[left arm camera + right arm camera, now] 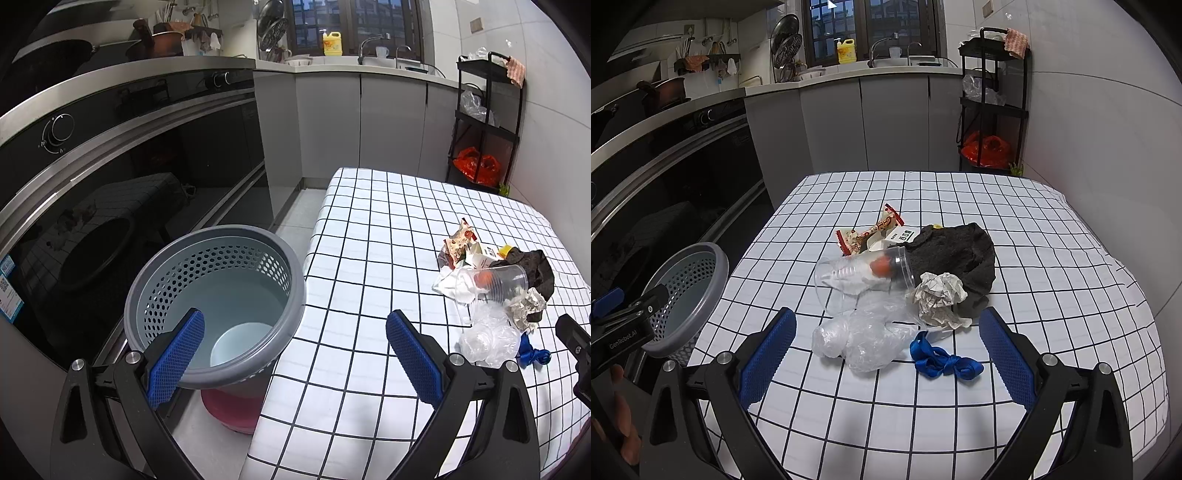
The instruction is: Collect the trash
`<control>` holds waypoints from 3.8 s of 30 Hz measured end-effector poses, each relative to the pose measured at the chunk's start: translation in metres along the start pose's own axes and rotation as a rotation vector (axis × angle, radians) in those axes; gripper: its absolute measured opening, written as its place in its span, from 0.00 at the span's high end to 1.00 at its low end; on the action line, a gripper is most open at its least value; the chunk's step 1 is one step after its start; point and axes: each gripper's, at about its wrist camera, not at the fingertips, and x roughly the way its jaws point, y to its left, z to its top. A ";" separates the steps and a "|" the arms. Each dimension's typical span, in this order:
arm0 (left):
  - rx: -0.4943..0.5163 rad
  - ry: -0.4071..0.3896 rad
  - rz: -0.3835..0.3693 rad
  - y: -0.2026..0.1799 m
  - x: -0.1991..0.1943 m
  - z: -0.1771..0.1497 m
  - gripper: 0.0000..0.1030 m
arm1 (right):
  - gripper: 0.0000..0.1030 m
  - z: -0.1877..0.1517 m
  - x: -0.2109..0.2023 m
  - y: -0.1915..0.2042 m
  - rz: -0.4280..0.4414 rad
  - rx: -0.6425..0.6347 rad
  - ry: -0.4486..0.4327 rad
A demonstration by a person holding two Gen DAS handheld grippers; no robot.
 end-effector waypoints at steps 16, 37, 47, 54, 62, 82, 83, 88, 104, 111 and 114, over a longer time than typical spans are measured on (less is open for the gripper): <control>0.001 0.002 0.002 -0.001 0.000 0.000 0.06 | 0.08 0.001 -0.001 -0.001 0.001 0.005 -0.003; 0.000 0.002 0.002 0.000 0.000 0.000 0.06 | 0.08 0.002 -0.003 -0.001 0.000 0.008 -0.003; 0.002 0.002 0.002 0.000 0.000 0.000 0.06 | 0.08 0.002 -0.003 -0.002 0.001 0.009 -0.003; 0.000 0.001 0.002 0.000 0.000 0.000 0.06 | 0.08 0.002 -0.002 -0.002 0.001 0.008 -0.003; 0.000 0.001 0.001 0.000 0.000 0.000 0.06 | 0.08 0.002 -0.002 -0.002 0.001 0.008 -0.003; 0.030 0.027 -0.017 -0.014 0.007 -0.003 0.06 | 0.08 -0.008 0.002 -0.046 -0.027 0.045 0.032; 0.032 0.032 -0.019 -0.017 0.009 -0.004 0.06 | 0.08 -0.010 0.002 -0.051 -0.032 0.047 0.035; 0.045 0.062 -0.054 -0.034 0.018 -0.008 0.06 | 0.08 -0.021 0.009 -0.075 -0.069 0.064 0.074; 0.097 0.101 -0.155 -0.081 0.032 -0.020 0.06 | 0.08 -0.031 0.059 -0.085 0.034 0.025 0.210; 0.090 0.112 -0.163 -0.081 0.036 -0.020 0.06 | 0.08 -0.034 0.085 -0.070 0.051 -0.062 0.268; 0.090 0.117 -0.169 -0.082 0.038 -0.020 0.06 | 0.09 -0.035 0.093 -0.068 0.037 -0.069 0.279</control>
